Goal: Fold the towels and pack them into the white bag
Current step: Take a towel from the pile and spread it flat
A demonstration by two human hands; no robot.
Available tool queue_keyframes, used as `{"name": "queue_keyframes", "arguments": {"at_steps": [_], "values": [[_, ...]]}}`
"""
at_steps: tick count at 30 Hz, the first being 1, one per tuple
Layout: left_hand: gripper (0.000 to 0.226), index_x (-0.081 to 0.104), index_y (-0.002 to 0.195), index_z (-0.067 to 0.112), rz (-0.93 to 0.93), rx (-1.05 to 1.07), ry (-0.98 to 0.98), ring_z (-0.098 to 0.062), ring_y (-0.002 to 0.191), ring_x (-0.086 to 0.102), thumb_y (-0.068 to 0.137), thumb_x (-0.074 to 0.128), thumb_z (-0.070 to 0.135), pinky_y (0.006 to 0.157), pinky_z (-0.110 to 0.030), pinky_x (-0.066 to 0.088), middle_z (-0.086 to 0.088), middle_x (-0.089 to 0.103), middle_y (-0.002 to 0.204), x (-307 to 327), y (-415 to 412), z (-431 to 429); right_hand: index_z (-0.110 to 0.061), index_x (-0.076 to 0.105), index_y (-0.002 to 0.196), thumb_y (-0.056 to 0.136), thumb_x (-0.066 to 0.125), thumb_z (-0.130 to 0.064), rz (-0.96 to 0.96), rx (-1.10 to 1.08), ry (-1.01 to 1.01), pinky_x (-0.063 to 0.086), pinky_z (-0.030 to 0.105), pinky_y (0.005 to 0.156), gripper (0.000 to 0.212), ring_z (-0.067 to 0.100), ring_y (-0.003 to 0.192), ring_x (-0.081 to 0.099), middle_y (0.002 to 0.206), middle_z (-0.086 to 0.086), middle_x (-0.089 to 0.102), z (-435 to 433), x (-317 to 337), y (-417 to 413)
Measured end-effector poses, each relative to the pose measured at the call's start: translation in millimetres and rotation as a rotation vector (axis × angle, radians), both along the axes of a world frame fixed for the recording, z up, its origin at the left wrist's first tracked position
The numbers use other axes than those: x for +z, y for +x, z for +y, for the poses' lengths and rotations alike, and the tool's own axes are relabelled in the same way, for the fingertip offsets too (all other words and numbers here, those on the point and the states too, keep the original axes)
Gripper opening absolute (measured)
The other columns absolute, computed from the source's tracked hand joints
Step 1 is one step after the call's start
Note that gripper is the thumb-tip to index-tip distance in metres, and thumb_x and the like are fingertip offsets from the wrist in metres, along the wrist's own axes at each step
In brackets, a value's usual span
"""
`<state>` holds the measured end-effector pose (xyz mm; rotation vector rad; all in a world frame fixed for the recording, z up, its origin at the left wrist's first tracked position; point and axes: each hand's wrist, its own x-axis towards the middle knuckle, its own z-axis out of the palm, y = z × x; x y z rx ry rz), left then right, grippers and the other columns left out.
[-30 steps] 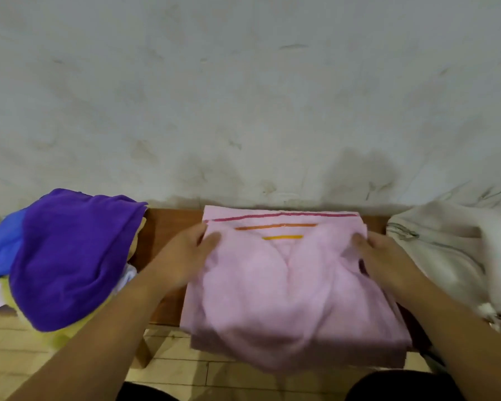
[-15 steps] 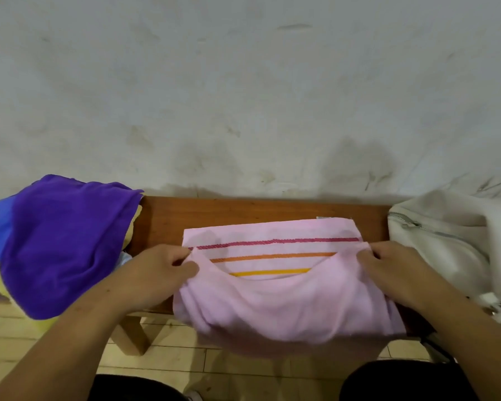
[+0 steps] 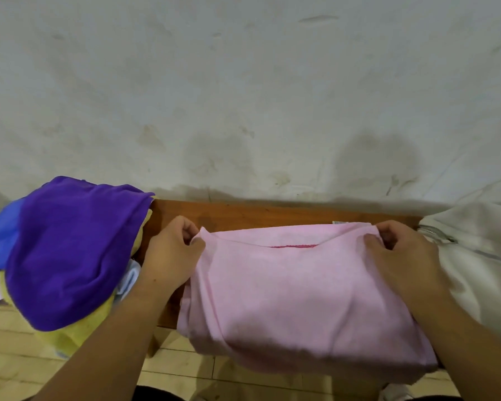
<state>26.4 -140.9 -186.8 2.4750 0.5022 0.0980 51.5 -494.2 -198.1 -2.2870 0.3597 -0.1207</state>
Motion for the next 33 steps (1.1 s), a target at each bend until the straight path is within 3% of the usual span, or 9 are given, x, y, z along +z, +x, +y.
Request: {"name": "queue_keyframes", "arguments": {"at_steps": [4, 9, 13, 17, 19, 21, 24, 29, 33], "values": [[0.022, 0.057, 0.111, 0.028, 0.066, -0.049, 0.038, -0.008, 0.084, 0.061, 0.094, 0.066, 0.018, 0.071, -0.023, 0.050, 0.012, 0.064, 0.094, -7, 8, 7, -0.026, 0.068, 0.087, 0.091, 0.069, -0.028, -0.006, 0.035, -0.084, 0.032, 0.006, 0.060, 0.004, -0.007, 0.073, 0.053, 0.078, -0.017, 0.066, -3, -8, 10], [0.028, 0.062, 0.125, 0.026, 0.100, -0.046, 0.097, -0.010, 0.093, 0.058, 0.098, 0.063, 0.026, 0.082, -0.025, 0.046, 0.008, 0.066, 0.109, -8, 9, 12, -0.028, 0.069, 0.088, 0.092, 0.068, -0.033, -0.012, 0.043, -0.101, 0.032, 0.008, 0.065, 0.006, -0.003, 0.073, 0.055, 0.081, -0.016, 0.067, -7, -14, 15], [0.013, 0.064, 0.111, 0.029, 0.090, -0.028, 0.099, -0.005, 0.084, 0.056, 0.098, 0.063, 0.029, 0.078, -0.026, 0.044, 0.011, 0.066, 0.101, -7, 8, 10, -0.028, 0.069, 0.088, 0.090, 0.071, -0.030, -0.022, 0.035, -0.092, 0.035, 0.012, 0.065, 0.003, -0.003, 0.076, 0.056, 0.079, -0.015, 0.066, -8, -15, 13], [0.006, 0.063, 0.101, 0.031, 0.072, 0.007, 0.049, -0.009, 0.087, 0.059, 0.096, 0.064, 0.032, 0.078, -0.028, 0.048, 0.010, 0.066, 0.099, -5, 8, 8, -0.028, 0.061, 0.095, 0.089, 0.073, -0.025, -0.008, 0.062, -0.098, 0.038, 0.027, 0.075, 0.014, 0.019, 0.082, 0.058, 0.088, -0.005, 0.067, -8, -12, 13], [0.005, 0.066, 0.099, 0.033, 0.046, 0.049, -0.059, -0.011, 0.092, 0.061, 0.095, 0.064, 0.035, 0.082, -0.033, 0.052, 0.015, 0.067, 0.097, -1, 8, 8, -0.024, 0.066, 0.096, 0.088, 0.073, -0.027, 0.005, 0.084, -0.158, 0.036, 0.029, 0.076, 0.011, 0.021, 0.086, 0.058, 0.093, -0.001, 0.067, -12, -15, 15], [0.011, 0.068, 0.101, 0.033, 0.033, 0.073, -0.141, -0.009, 0.094, 0.061, 0.096, 0.062, 0.040, 0.084, -0.035, 0.053, 0.017, 0.068, 0.098, 3, 8, 9, -0.023, 0.071, 0.102, 0.088, 0.072, -0.030, 0.043, 0.083, -0.168, 0.036, 0.027, 0.078, 0.016, 0.019, 0.087, 0.057, 0.099, 0.003, 0.067, -15, -18, 17], [0.011, 0.069, 0.101, 0.034, 0.012, 0.056, -0.182, -0.003, 0.092, 0.059, 0.097, 0.062, 0.040, 0.075, -0.027, 0.048, 0.018, 0.067, 0.098, 9, 8, 8, -0.025, 0.065, 0.094, 0.090, 0.071, -0.029, 0.040, 0.089, -0.186, 0.036, 0.025, 0.078, 0.008, 0.018, 0.084, 0.055, 0.101, 0.005, 0.066, -16, -19, 17], [0.009, 0.068, 0.105, 0.036, -0.039, 0.084, -0.309, -0.009, 0.100, 0.058, 0.096, 0.065, 0.035, 0.085, -0.031, 0.048, 0.017, 0.063, 0.103, 14, 9, 8, -0.025, 0.070, 0.103, 0.095, 0.067, -0.027, -0.021, 0.054, -0.055, 0.037, 0.013, 0.068, 0.009, -0.002, 0.077, 0.056, 0.086, -0.016, 0.065, -16, -14, 12], [0.015, 0.071, 0.108, 0.032, -0.048, 0.082, -0.369, -0.009, 0.095, 0.063, 0.094, 0.067, 0.036, 0.076, -0.026, 0.051, 0.017, 0.068, 0.102, 17, 11, 14, -0.031, 0.073, 0.098, 0.096, 0.065, -0.025, -0.061, 0.051, 0.022, 0.038, 0.001, 0.069, 0.010, -0.007, 0.083, 0.061, 0.086, -0.021, 0.069, -18, -9, 10]]}}
